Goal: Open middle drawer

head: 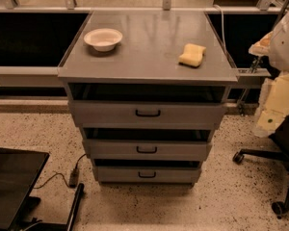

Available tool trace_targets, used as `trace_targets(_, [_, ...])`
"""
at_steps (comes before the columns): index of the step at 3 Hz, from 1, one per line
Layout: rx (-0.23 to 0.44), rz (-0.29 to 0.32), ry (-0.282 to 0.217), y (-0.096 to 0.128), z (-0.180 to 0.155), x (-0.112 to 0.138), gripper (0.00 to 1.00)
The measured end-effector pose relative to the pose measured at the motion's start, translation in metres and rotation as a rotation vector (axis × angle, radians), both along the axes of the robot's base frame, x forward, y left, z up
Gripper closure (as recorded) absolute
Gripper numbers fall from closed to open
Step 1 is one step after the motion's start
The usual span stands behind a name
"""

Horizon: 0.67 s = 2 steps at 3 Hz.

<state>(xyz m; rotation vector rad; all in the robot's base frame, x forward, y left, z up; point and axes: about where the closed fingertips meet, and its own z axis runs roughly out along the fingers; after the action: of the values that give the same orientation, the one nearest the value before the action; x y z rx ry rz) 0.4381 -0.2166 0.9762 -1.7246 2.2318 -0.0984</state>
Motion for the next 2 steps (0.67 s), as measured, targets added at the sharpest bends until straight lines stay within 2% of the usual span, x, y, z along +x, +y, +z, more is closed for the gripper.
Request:
trace_targets(1, [0.0,0.0,0.0,0.0,0.0,0.0,0.0])
trace_targets(2, [0.063,0.045,-0.017,0.01,-0.02,-0.001,0.0])
